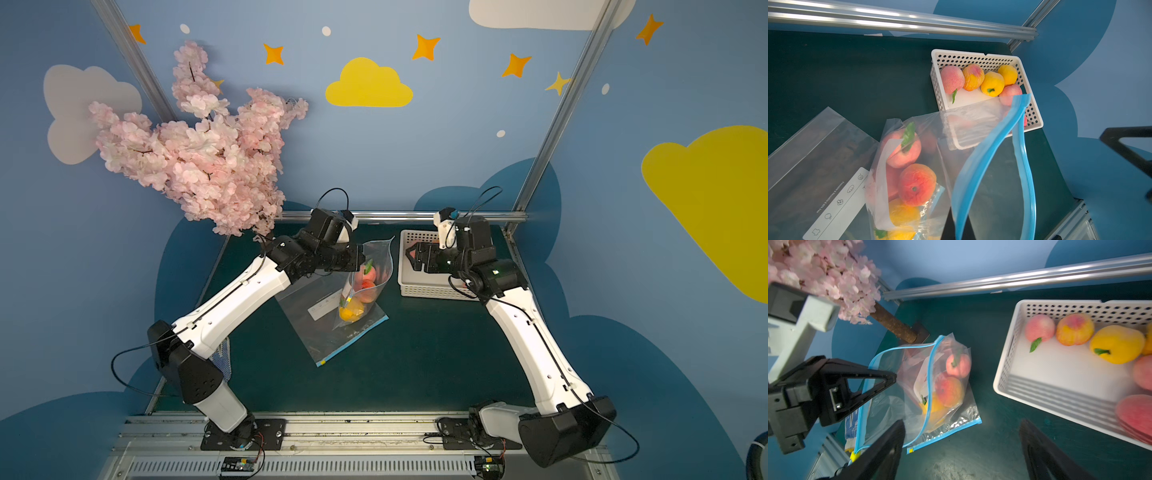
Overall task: Place the peach in a zip-top bag and seal the zipper
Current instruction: Place the peach in the zipper food storage bag, then pick up the peach from the basket.
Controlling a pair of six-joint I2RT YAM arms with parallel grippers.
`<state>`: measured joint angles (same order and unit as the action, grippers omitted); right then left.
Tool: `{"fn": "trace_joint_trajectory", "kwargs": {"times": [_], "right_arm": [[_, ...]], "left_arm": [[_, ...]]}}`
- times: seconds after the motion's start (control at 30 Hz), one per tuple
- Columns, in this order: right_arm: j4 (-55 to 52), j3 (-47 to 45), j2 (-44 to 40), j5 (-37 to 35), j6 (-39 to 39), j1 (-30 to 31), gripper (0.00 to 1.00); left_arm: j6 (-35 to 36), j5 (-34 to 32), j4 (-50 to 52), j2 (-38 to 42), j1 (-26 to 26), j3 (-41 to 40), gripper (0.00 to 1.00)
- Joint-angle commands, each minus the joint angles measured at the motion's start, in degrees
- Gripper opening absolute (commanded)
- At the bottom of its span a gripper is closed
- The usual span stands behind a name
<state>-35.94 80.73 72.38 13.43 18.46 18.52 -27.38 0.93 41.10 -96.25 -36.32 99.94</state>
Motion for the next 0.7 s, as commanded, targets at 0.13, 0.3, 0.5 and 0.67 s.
{"fn": "trace_joint_trajectory", "kwargs": {"times": [0.13, 0.3, 0.5, 0.67], "right_arm": [[-0.20, -2.97, 8.30, -7.18, 0.46, -8.99, 0.88], [-3.55, -0.02, 17.81, -18.14, 0.34, -12.45, 0.88], [-7.48, 3.58, 27.64, -27.73, -2.97, -15.69, 0.91], [-16.53, 10.20, 35.29, -27.58, -3.93, -17.11, 0.93]], "left_arm": [[1.27, -0.85, 1.60, 1.76, 0.58, -0.45, 0.03], [1.02, -0.75, 1.79, 2.19, 0.63, -0.93, 0.03], [0.69, -0.07, 1.67, 2.52, 0.54, -2.06, 0.03], [0.32, 0.46, 1.01, 2.93, 0.58, -3.14, 0.03]]}}
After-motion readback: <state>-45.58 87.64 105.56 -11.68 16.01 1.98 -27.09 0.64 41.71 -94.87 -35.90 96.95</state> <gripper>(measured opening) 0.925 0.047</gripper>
